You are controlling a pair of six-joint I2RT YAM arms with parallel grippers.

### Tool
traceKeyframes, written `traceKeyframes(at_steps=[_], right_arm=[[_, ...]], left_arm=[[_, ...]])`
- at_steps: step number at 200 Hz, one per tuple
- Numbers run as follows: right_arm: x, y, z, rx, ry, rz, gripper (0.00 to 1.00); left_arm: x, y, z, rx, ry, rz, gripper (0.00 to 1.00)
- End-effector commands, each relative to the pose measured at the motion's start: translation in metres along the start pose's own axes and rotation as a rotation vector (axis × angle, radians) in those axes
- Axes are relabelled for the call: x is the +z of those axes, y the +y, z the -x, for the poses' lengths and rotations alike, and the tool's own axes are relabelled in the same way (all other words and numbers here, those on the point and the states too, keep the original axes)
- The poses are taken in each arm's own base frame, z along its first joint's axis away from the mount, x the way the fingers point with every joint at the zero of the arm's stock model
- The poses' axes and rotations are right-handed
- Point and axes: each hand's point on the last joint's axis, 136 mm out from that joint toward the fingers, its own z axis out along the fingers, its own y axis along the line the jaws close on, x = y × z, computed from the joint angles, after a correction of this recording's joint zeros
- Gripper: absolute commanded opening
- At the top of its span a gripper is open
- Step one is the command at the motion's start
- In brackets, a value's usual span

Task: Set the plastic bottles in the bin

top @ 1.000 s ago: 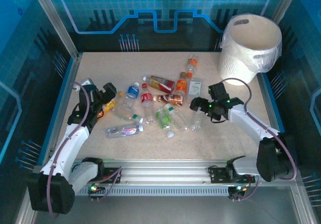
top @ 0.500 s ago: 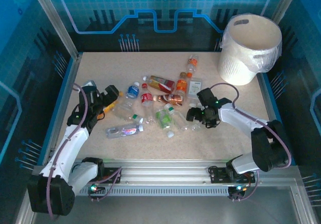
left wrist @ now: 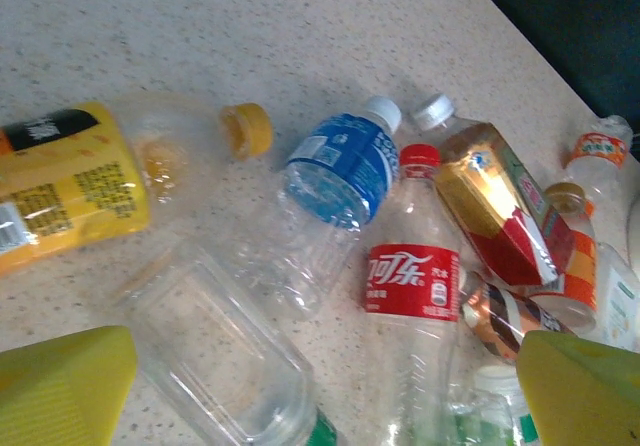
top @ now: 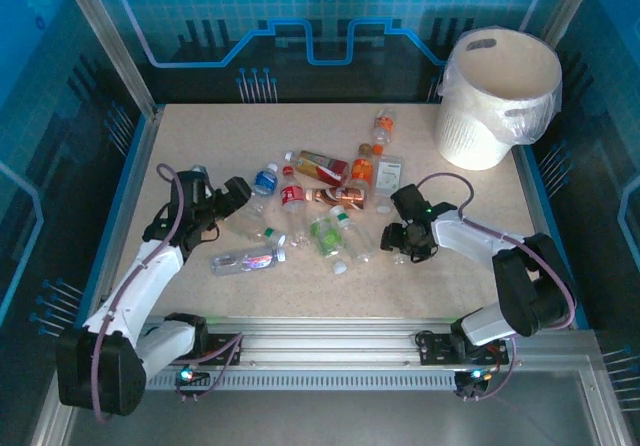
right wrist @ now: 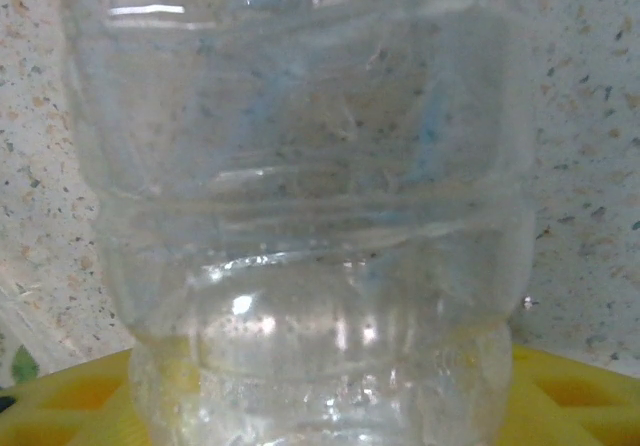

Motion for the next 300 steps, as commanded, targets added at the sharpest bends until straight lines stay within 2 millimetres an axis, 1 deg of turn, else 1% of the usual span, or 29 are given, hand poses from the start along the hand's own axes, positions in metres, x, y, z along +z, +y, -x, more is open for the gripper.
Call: traceKeyframes(at_steps=[1,30,55,85,99,108,120,153,178,182,185,211,221,226,251,258,267,281,300], right_arm=[[-0.003,-0.006,0.003,-0.028,-0.037,-0.035,0.64],[-0.005,-0.007,0.006,-0.035,-0.064,-0.038,0.60],[-0.008,-0.014,0.006,-0.011,-0.085,-0.055,0.56],[-0.019,-0.021,0.011,0.023,-0.153,-0.049,0.53],[-0.027,-0.022,0.015,0.048,-0.187,-0.040,0.53],[-0.037,-0.020,0.021,0.062,-0.224,-0.019,0.53],[-0.054,-0.013,0.031,0.075,-0.293,0.034,0.52],[-0.112,0.006,0.071,0.087,-0.484,0.161,0.49],[-0.152,0.022,0.104,0.089,-0.575,0.286,0.47],[-0.153,0.024,0.107,0.087,-0.573,0.301,0.47],[-0.166,0.028,0.116,0.088,-0.601,0.326,0.47],[-0.214,0.044,0.156,0.071,-0.688,0.445,0.47],[-0.233,0.046,0.174,0.069,-0.732,0.472,0.47],[-0.246,0.047,0.185,0.066,-0.760,0.490,0.47],[-0.290,0.040,0.230,0.085,-0.863,0.509,0.47],[-0.296,0.037,0.241,0.097,-0.882,0.506,0.47],[-0.309,0.033,0.258,0.118,-0.919,0.512,0.47],[-0.319,0.021,0.283,0.176,-0.959,0.506,0.47],[-0.327,-0.004,0.315,0.302,-1.007,0.501,0.47]], left_arm=[[-0.002,-0.023,0.004,-0.015,-0.021,-0.076,0.99],[-0.003,-0.044,0.001,0.018,-0.024,-0.135,0.99],[-0.005,-0.059,-0.003,0.056,-0.010,-0.166,0.99],[-0.003,-0.078,-0.011,0.079,0.056,-0.196,0.99],[-0.002,-0.088,-0.016,0.078,0.094,-0.215,0.99],[-0.001,-0.095,-0.019,0.082,0.117,-0.243,0.99],[-0.001,-0.104,-0.021,0.088,0.134,-0.275,0.99],[-0.003,-0.118,-0.021,0.077,0.130,-0.347,0.99],[-0.003,-0.114,-0.017,0.065,0.100,-0.332,0.99],[-0.004,-0.113,-0.015,0.063,0.094,-0.329,0.99],[-0.004,-0.112,-0.015,0.062,0.091,-0.325,0.99],[-0.005,-0.106,-0.012,0.058,0.074,-0.290,0.99],[-0.005,-0.104,-0.012,0.058,0.074,-0.279,0.99],[-0.005,-0.103,-0.012,0.058,0.072,-0.273,0.99],[-0.004,-0.098,-0.012,0.054,0.071,-0.247,0.99],[-0.004,-0.097,-0.012,0.051,0.069,-0.242,0.99],[-0.004,-0.096,-0.012,0.049,0.068,-0.234,0.99],[-0.004,-0.093,-0.013,0.047,0.070,-0.222,0.99],[-0.004,-0.089,-0.014,0.047,0.075,-0.206,0.99]])
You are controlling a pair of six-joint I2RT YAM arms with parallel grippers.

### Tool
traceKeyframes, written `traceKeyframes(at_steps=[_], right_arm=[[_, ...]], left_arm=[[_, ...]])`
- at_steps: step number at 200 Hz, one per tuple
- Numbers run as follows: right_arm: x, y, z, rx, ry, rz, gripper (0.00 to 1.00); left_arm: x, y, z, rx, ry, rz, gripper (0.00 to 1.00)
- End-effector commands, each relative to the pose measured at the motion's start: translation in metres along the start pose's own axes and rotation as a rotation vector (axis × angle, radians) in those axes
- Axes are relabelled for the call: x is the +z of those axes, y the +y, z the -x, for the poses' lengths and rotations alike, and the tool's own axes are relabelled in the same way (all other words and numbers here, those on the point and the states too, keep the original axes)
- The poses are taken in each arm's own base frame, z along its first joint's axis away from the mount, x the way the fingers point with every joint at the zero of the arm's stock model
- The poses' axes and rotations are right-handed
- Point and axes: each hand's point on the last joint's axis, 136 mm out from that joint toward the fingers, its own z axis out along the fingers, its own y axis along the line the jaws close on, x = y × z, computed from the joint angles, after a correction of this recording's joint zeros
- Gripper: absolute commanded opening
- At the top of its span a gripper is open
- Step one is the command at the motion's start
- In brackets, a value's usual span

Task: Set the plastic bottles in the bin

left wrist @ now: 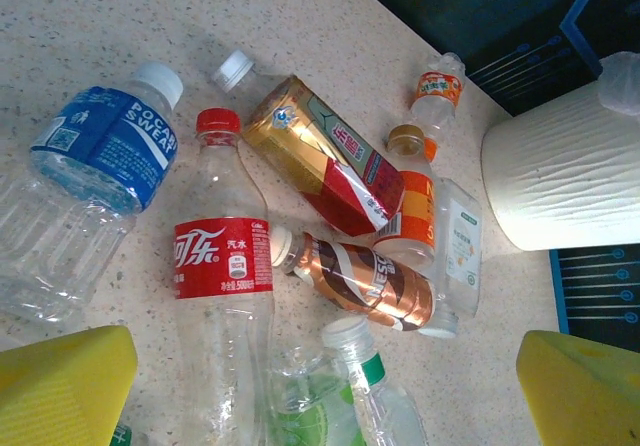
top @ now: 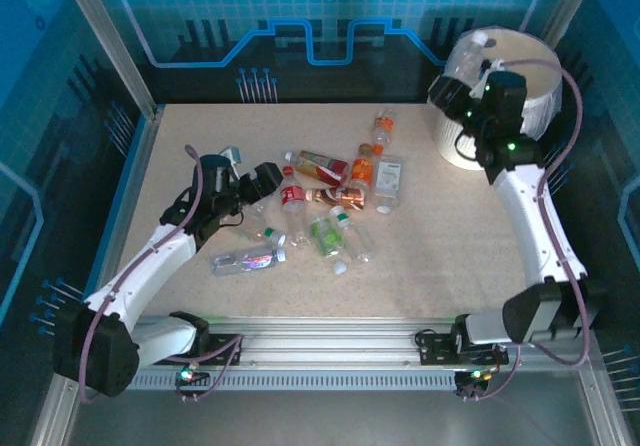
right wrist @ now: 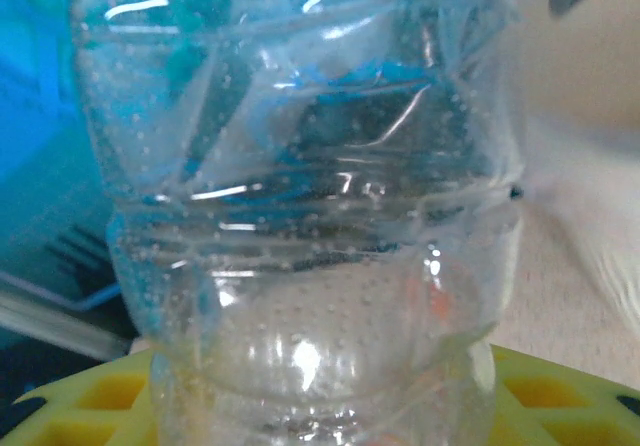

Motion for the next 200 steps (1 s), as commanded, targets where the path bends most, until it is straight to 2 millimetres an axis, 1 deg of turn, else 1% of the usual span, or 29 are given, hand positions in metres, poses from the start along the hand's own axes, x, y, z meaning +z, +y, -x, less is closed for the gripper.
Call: traceKeyframes(at_steps=[1,7,22,44,61,84,99,116,128,153,169,200], right_arm=[[0.015,-0.016,0.044,0.095,-0.107,-0.021,0.47],[0.019,-0.021,0.054,0.116,-0.133,-0.027,0.47],[0.031,-0.034,0.073,0.157,-0.173,-0.058,0.48],[0.050,-0.053,0.086,0.202,-0.207,-0.110,0.48],[0.062,-0.073,0.090,0.232,-0.239,-0.170,0.49],[0.072,-0.097,0.092,0.231,-0.288,-0.261,0.50],[0.079,-0.110,0.094,0.225,-0.296,-0.297,0.50],[0.092,-0.120,0.091,0.220,-0.257,-0.313,0.51],[0.099,-0.124,0.088,0.198,-0.220,-0.327,0.52],[0.117,-0.132,0.076,0.166,-0.140,-0.346,0.55],[0.128,-0.132,0.072,0.142,-0.097,-0.335,0.58],[0.145,-0.117,0.064,0.094,0.012,-0.262,0.64]], left_arm=[[-0.008,0.002,0.000,-0.017,-0.010,0.023,0.99],[-0.008,0.003,0.000,-0.019,-0.009,0.028,0.99],[-0.008,0.006,-0.001,-0.020,-0.007,0.043,0.99],[-0.009,0.009,-0.003,-0.020,-0.003,0.058,0.99],[-0.010,0.014,-0.004,-0.023,-0.004,0.074,0.99],[-0.010,0.020,-0.006,-0.024,-0.004,0.098,0.99],[-0.010,0.023,-0.007,-0.021,-0.002,0.111,0.99],[-0.009,0.027,-0.008,-0.019,0.001,0.127,0.99],[-0.008,0.029,-0.008,-0.019,0.001,0.136,0.99],[-0.006,0.034,-0.010,-0.025,0.005,0.153,0.99],[-0.005,0.036,-0.011,-0.027,0.010,0.164,0.99],[-0.002,0.044,-0.015,-0.030,0.023,0.195,0.99]])
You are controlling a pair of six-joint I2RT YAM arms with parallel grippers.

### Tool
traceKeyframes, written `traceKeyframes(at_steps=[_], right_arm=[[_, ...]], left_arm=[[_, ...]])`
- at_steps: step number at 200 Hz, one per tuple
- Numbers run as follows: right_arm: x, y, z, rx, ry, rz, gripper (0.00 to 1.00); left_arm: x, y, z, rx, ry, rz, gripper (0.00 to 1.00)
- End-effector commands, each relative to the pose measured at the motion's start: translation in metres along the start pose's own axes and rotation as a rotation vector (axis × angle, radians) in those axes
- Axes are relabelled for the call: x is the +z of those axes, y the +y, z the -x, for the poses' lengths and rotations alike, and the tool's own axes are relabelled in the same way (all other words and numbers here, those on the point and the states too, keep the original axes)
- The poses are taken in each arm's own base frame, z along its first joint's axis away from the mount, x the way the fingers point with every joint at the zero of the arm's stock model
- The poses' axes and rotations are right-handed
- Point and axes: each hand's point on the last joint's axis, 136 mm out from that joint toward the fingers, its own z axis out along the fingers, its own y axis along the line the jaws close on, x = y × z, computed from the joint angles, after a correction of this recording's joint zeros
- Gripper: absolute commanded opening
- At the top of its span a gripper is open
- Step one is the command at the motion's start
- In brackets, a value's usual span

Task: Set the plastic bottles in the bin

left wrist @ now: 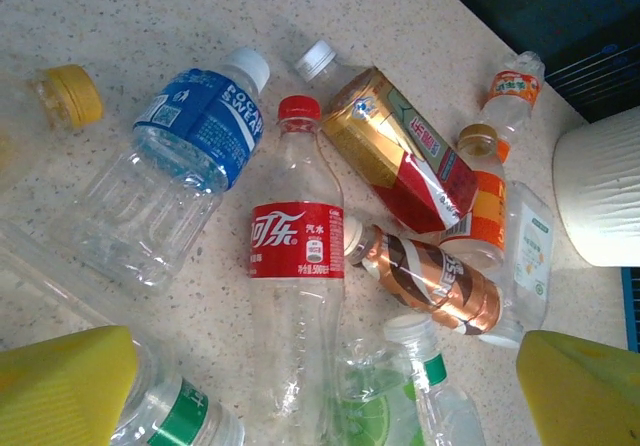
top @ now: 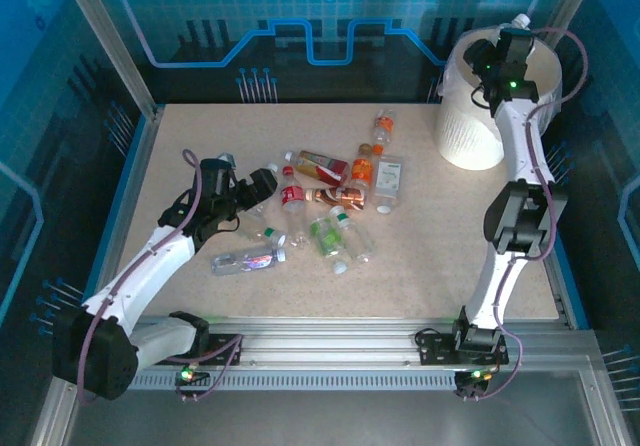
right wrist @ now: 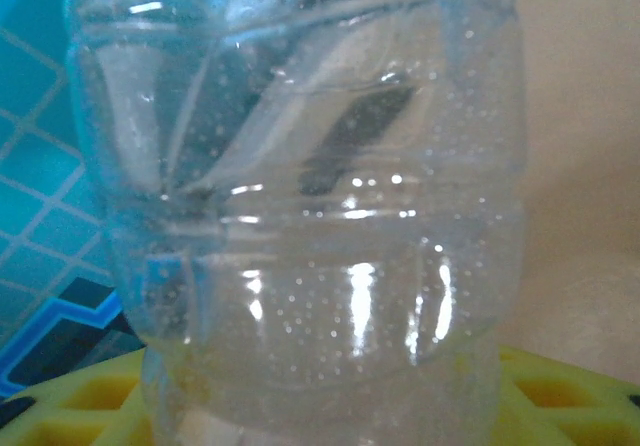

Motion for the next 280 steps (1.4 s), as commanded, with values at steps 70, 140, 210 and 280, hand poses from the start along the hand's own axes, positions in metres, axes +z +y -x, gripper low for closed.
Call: traceKeyframes(at_steps=[70,140,210,280], right_arm=[[-0.005,0.029,-0.016,-0.103,0.155,0.113,0.70],[-0.022,0.032,-0.016,-0.129,0.175,0.106,0.77],[-0.042,0.045,-0.007,-0.154,0.163,0.143,0.79],[-0.067,0.044,0.003,-0.184,0.137,0.101,0.88]], left_arm=[[0.014,0.022,-0.011,-0.009,0.050,0.096,0.99],[0.018,0.025,-0.013,-0.011,0.059,0.108,0.99],[0.012,0.039,-0.011,-0.025,0.033,0.173,0.99],[-0.003,0.066,-0.005,-0.119,-0.024,0.222,0.99]])
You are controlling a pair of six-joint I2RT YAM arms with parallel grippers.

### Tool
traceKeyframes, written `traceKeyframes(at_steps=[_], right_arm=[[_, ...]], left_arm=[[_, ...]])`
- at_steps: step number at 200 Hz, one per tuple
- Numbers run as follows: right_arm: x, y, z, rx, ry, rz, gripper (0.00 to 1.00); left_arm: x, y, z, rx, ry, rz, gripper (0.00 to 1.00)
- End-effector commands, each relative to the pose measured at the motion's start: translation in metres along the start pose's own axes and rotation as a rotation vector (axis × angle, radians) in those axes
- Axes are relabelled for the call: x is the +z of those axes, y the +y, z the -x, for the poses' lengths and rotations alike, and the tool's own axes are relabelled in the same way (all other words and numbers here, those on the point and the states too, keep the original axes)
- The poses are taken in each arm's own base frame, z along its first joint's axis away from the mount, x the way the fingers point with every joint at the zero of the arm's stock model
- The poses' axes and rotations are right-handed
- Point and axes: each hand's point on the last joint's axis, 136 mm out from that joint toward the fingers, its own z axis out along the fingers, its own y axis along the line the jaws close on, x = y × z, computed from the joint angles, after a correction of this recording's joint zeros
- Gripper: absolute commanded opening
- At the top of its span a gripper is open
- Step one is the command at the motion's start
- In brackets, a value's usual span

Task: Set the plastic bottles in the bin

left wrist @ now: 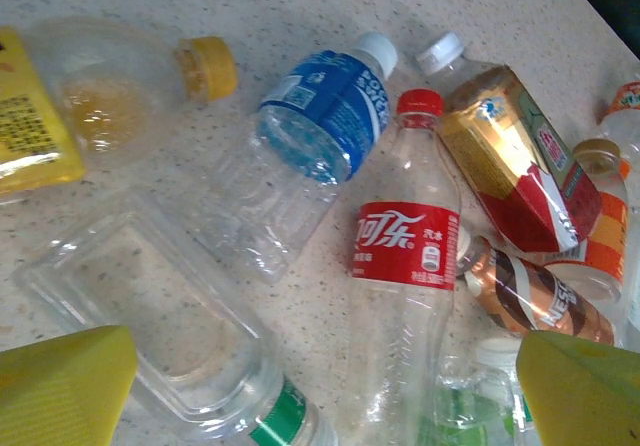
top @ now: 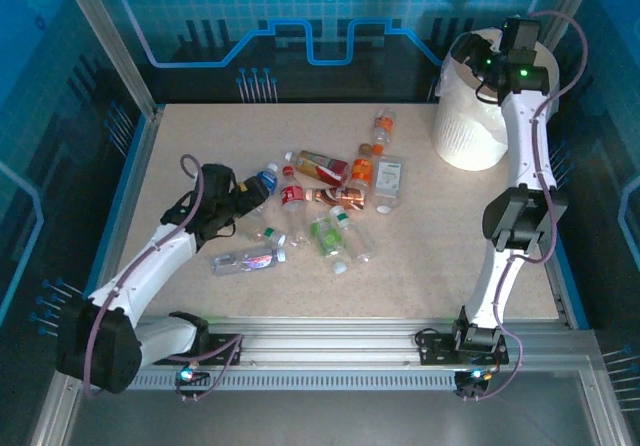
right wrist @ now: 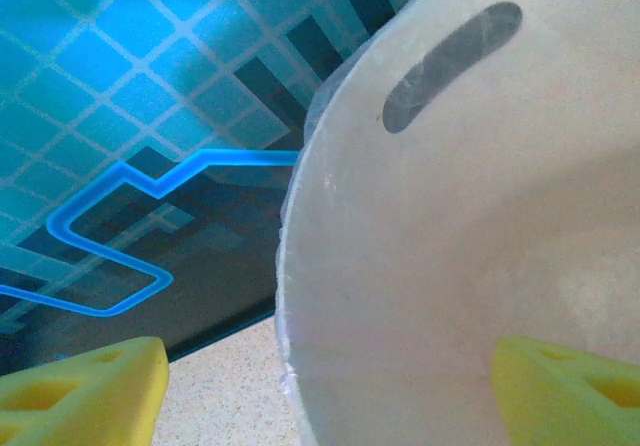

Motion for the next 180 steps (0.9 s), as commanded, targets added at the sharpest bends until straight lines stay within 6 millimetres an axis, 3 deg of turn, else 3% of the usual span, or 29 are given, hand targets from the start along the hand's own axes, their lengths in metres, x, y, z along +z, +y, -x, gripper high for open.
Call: traceKeyframes(at_steps=[1,31,49,89,109,145,161,180], right_arm=[[-0.031,0.015,0.013,-0.033,-0.036,0.004,0.88],[-0.052,0.029,0.012,-0.072,-0.029,0.040,0.92],[-0.073,0.042,0.010,-0.122,-0.034,0.068,1.00],[-0.128,0.068,-0.008,-0.234,-0.054,0.138,1.00],[-0.152,0.076,-0.031,-0.270,-0.053,0.193,1.00],[-0.190,0.077,-0.082,-0.316,-0.039,0.311,1.00],[-0.203,0.079,-0.109,-0.344,-0.016,0.386,1.00],[-0.219,0.078,-0.140,-0.379,0.012,0.462,1.00]], left_arm=[[-0.007,0.019,0.002,-0.065,-0.021,0.048,0.99],[-0.013,0.043,-0.001,-0.138,-0.028,0.112,0.99],[-0.019,0.059,-0.004,-0.177,-0.029,0.178,0.99],[-0.034,0.095,-0.020,-0.265,-0.011,0.311,0.99],[-0.045,0.108,-0.040,-0.339,0.059,0.373,0.99],[-0.062,0.131,-0.096,-0.562,0.220,0.488,0.99],[-0.060,0.134,-0.115,-0.648,0.279,0.501,0.99],[-0.047,0.140,-0.123,-0.727,0.256,0.474,0.99]])
